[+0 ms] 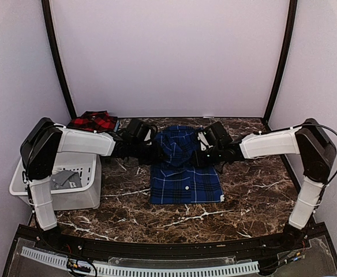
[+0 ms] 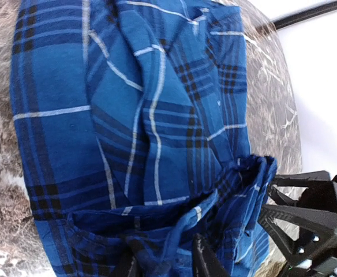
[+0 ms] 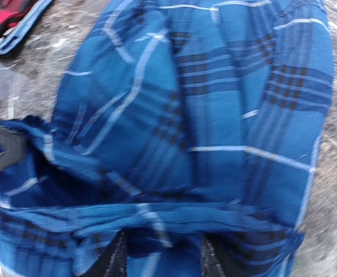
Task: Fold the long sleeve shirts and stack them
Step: Adjust the 2/3-rectangle-folded shirt at the center of the board.
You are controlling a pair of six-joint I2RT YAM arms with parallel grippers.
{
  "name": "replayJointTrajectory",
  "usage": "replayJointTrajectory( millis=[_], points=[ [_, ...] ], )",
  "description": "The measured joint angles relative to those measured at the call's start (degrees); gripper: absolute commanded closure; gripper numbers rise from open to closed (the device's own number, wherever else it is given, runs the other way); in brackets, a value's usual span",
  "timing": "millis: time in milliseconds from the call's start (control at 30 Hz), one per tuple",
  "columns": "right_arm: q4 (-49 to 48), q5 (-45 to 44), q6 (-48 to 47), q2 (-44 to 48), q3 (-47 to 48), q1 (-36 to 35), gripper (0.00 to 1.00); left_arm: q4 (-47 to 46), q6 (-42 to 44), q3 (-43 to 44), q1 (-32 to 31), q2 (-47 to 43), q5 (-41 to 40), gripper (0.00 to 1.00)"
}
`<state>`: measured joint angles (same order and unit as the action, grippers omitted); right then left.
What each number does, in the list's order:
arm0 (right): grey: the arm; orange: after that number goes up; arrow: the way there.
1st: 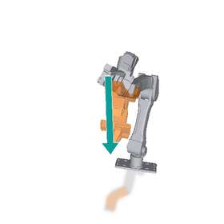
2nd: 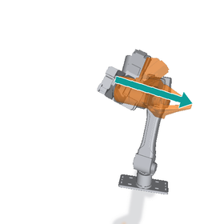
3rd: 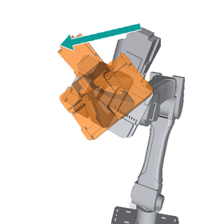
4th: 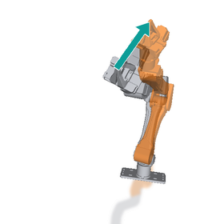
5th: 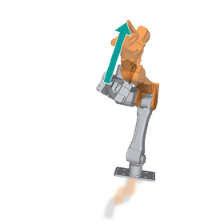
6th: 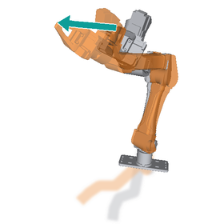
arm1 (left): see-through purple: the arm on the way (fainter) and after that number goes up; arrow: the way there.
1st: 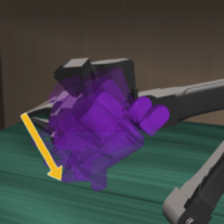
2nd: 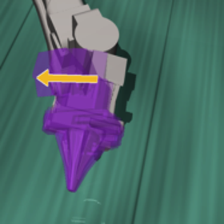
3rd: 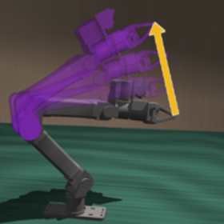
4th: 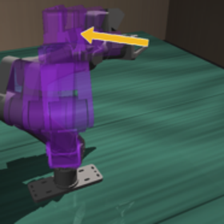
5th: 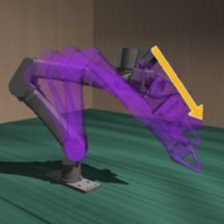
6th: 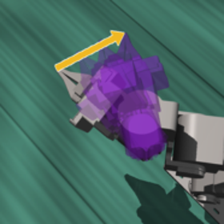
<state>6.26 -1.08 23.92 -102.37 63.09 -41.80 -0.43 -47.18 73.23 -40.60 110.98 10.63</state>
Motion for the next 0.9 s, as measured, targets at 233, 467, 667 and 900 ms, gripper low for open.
replayJointTrajectory(
  millis=[233,467,667,900],
  points=[
    [1.81,1.75,-2.19,-3.19,3.91,4.28,0.39,-1.4,-1.53,0.55,1.79,0.55,-0.22,0.4],
    [3.63,3.87,-3.13,-0.07,5.51,3.78,0.39,-2.08,-0.57,0.76,3.52,0.17,-0.11,0.34],
    [3.5,4.31,-4.15,8.02,1.36,-1.09,0.45,-2.45,-0.13,-1.53,4.79,-3.93,-0.11,0.45],
    [2.51,7.37,-4.52,11.52,-3.34,-10.71,0.63,-2.54,0.59,-8.31,5.42,-8.94,0.9,0.57]
  ],
)
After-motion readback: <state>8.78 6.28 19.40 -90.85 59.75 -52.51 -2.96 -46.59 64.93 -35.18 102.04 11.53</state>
